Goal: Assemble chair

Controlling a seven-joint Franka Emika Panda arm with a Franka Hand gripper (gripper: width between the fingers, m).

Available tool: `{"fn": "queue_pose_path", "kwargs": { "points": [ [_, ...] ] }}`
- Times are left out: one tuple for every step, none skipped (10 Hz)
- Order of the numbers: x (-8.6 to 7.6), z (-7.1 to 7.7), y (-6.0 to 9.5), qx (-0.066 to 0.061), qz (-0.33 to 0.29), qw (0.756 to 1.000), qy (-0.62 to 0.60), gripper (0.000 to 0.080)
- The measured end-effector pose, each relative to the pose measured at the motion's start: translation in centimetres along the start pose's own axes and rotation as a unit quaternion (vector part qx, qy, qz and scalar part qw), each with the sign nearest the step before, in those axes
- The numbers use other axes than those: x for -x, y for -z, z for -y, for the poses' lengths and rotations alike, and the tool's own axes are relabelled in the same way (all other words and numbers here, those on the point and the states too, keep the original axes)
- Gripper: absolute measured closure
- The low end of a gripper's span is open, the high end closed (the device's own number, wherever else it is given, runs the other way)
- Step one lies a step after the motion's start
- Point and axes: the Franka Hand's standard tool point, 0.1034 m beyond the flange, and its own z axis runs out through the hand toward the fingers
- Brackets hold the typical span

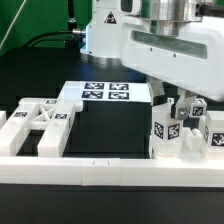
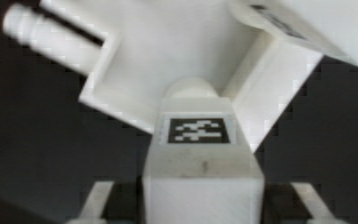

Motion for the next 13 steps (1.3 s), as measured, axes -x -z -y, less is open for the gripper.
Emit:
{"fn": "queue_pose_path", "kwargs": {
  "points": [
    [0.1, 0.0, 0.0, 0.0, 0.0, 1.0, -0.031, 0.0515],
    [0.1, 0.0, 0.0, -0.001, 0.002, 0.999, -0.042, 0.0515],
    [0.3, 0.1, 0.0, -0.001, 0.004, 0.999, -0.045, 0.0364],
    [0.3, 0.1, 0.0, -0.001, 0.004, 1.0, -0.028, 0.0364],
    [0.3, 0.1, 0.0, -0.002, 0.004, 1.0, 0.002, 0.0234],
    [0.8, 0.2, 0.0, -0.002, 0.004, 1.0, 0.007, 0.0168],
    [1.2, 0.3, -0.1, -0.002, 0.004, 0.999, 0.032, 0.0168],
    [1.1, 0.3, -0.1, -0.003, 0.004, 0.996, 0.086, 0.0153],
    [1.1, 0.3, -0.1, -0.003, 0.004, 0.992, 0.122, 0.0153],
    [1.0, 0.3, 0.0, -0.003, 0.003, 0.984, 0.176, 0.0151],
    [0.9, 0.3, 0.0, -0.003, 0.003, 0.973, 0.229, 0.0151],
    [1.1, 0.3, 0.0, -0.001, 0.001, 0.96, 0.279, 0.0151],
    [1.1, 0.3, 0.0, 0.0, -0.001, 0.939, 0.343, 0.0151]
  ]
}}
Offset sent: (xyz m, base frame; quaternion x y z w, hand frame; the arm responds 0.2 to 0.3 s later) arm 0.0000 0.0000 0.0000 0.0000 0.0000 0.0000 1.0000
